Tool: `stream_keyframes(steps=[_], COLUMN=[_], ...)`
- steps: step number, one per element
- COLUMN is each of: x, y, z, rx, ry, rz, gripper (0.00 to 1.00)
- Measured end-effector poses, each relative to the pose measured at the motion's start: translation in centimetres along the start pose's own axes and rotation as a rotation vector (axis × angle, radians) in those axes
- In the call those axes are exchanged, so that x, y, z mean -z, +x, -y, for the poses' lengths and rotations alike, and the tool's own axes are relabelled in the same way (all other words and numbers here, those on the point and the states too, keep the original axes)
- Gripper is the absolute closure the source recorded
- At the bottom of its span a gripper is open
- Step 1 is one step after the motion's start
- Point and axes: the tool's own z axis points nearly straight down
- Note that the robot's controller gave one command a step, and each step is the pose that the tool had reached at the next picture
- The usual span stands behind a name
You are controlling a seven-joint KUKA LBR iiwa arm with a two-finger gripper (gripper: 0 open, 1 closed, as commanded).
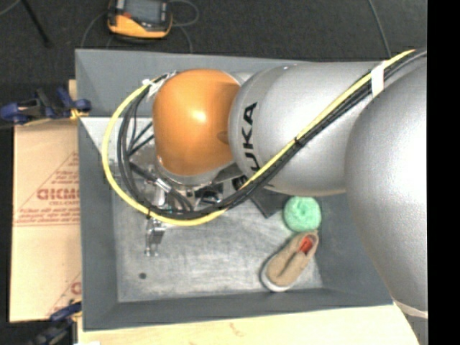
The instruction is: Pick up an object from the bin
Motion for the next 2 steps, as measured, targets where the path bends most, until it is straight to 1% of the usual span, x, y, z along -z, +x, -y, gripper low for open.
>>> stream_keyframes(steps=[1, 2], x=[-1.4, -8.1], y=[-3.9, -5.9], z=[0.1, 1.6], rx=[0.062, 0.143], ry=[0.000, 0.001], rz=[0.005, 0.006], gripper=[0.00, 0.00])
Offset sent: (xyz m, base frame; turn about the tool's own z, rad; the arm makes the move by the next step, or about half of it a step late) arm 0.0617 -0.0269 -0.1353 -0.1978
